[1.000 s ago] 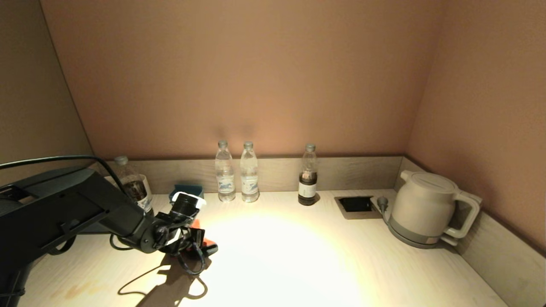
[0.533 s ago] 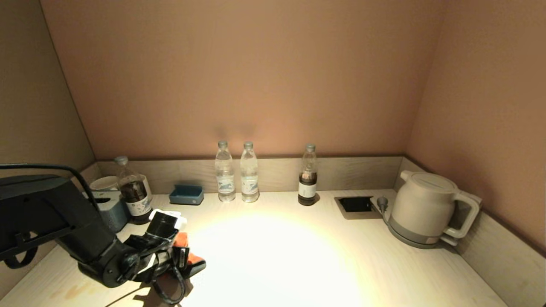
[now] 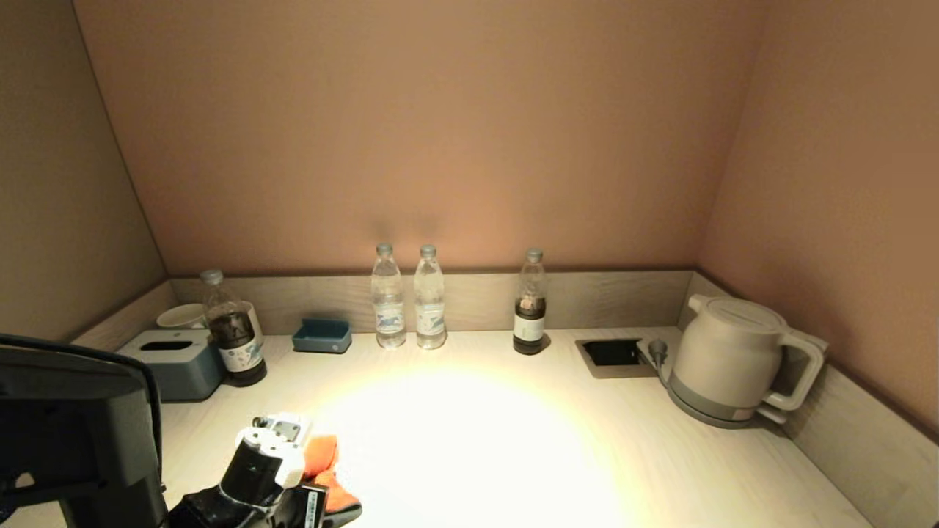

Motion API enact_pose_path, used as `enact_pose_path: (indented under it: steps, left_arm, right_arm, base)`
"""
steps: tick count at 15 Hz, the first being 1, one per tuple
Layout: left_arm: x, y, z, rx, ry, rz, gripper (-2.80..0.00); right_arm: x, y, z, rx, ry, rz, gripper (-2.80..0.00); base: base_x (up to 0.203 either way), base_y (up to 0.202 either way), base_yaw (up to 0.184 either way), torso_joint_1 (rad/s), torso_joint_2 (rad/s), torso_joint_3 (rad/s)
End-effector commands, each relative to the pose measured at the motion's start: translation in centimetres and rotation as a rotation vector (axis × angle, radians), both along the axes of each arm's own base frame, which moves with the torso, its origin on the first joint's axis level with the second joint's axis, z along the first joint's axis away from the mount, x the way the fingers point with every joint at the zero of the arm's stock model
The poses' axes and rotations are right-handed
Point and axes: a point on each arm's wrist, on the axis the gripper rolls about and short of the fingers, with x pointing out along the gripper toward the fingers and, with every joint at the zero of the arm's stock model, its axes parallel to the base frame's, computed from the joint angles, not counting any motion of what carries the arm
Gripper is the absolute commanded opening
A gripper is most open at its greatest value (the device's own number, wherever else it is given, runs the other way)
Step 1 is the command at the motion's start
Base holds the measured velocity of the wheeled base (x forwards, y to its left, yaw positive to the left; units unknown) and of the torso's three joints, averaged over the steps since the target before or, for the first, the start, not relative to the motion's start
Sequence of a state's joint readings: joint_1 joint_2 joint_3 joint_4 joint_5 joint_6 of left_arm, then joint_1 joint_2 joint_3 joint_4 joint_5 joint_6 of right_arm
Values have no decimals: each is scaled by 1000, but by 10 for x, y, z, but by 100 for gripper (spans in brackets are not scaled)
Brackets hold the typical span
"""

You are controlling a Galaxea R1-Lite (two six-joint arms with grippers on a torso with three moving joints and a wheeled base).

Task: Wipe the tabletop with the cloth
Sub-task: Sweep the stains on the table

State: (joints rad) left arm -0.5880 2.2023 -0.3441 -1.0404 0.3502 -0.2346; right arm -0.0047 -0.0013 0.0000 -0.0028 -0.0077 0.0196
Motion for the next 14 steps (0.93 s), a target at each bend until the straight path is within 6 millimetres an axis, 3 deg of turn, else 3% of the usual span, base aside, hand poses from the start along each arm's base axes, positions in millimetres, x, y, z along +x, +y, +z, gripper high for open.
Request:
enact_pose_path:
  steps: [1,4,8,12,14]
  left_arm:
    - [-15,-20,1,-18,-31,-86,-280]
    - [-24,-44,3,-34,-64,-164,-280]
    - [-31,-90,2,-55,-119,-272,-280]
    - [-11,-125,5,-55,-146,-305,-280]
    - [-4,-134,1,-33,-135,-310,-280]
  right_arm:
    - [0,0,0,0,1,0,-280]
    - [0,0,0,0,1,0,-280]
    - [0,0,0,0,1,0,-280]
    - [0,0,0,0,1,0,-280]
    - [0,0,0,0,1,0,-280]
  base:
    - [0,0,0,0,0,0]
    - [0,0,0,0,0,0]
    - [0,0,0,0,0,0]
    - [0,0,0,0,0,0]
    - [0,0,0,0,0,0]
